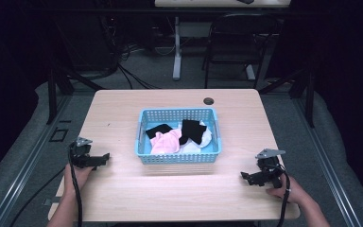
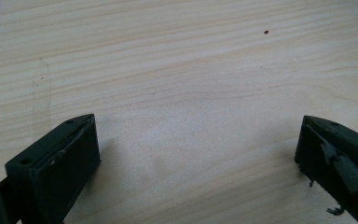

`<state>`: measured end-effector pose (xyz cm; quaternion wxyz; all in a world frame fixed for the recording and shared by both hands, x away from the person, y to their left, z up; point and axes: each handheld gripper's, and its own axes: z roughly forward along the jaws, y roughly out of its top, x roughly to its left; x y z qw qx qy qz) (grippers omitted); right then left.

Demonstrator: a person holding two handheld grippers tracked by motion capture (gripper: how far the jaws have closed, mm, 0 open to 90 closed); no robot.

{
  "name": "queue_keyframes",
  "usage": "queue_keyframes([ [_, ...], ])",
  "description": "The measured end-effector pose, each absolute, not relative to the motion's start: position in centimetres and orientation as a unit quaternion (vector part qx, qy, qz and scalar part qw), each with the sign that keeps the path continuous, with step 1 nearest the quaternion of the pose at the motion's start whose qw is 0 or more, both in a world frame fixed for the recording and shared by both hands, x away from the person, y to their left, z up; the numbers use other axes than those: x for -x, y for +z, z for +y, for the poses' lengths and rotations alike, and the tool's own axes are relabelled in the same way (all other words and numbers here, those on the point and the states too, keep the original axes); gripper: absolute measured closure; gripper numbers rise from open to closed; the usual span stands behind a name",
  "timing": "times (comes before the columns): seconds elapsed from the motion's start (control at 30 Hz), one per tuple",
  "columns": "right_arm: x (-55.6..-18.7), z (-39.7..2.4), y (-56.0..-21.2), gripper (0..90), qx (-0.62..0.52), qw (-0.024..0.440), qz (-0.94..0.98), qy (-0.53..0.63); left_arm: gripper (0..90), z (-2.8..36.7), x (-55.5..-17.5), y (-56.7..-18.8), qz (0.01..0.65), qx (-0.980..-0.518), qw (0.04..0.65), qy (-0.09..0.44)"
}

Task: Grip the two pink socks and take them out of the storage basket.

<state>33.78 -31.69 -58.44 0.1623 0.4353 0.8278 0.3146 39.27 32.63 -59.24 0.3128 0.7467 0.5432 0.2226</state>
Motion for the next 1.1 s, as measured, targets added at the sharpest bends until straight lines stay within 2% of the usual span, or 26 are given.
queue_keyframes([
  [0.57, -33.8, -31.6, -58.4, 0.0, -0.435, 0.162, 0.829, 0.311, 0.0, 32.1, -39.5, -58.9, 0.551, -0.743, 0.301, 0.231],
  [0.73, -33.8, -31.6, -58.4, 0.0, -0.435, 0.161, 0.830, 0.310, 0.0, 31.7, -39.6, -56.8, 0.556, -0.728, 0.344, 0.207],
  [1.1, -33.8, -31.6, -58.4, 0.0, -0.436, 0.163, 0.829, 0.311, 0.0, 30.1, -39.1, -52.6, 0.539, -0.719, 0.394, 0.191],
])
